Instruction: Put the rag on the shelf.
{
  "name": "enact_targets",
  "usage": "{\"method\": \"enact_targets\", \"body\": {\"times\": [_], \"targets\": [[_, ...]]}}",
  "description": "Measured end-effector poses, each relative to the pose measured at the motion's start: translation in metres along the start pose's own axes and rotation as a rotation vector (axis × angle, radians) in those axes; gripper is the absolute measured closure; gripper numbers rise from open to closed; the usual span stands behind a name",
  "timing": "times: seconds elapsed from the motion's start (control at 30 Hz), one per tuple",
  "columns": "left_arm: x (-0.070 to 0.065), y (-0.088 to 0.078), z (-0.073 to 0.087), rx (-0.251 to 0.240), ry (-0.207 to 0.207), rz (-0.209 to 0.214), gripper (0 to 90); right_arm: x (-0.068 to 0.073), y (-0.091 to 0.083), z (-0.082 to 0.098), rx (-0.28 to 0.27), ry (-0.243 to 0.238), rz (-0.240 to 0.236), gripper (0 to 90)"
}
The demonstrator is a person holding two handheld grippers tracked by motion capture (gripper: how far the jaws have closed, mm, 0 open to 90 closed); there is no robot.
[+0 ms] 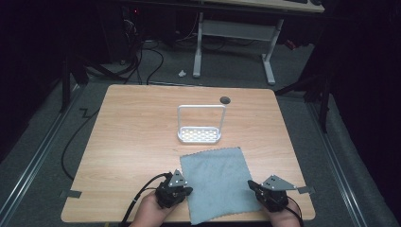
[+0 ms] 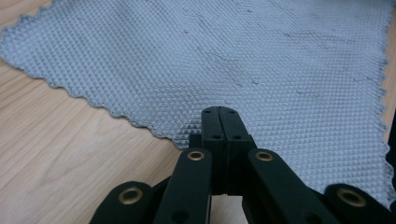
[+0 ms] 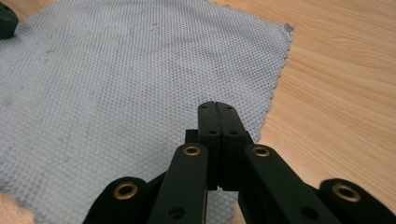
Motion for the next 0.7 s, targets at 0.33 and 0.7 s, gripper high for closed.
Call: {"method": "enact_targets", "body": {"times": [0.33,0.7], "targets": [[0.036,-0.033,0.016,-0.022,-0.096,-0.112,89.7,0.011,0.029,-0.011,0.012,-0.027,-0.061,90.0],[0.051,-0.021,0.008,-0.067,-0.096,-0.146,75.2,0.019,0.067,-0.019,0.061,-0.063,-0.086,90.0]]}}
Point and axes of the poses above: each handheld gripper's, and its own axes: y roughly forward along the jaws, z roughly out of its underside, x roughly to its left, the point moved 4 cm from there along y, roughly forward along the jaws, and after that the axes turned 11 degrees about -x, right-handed, at the moved point
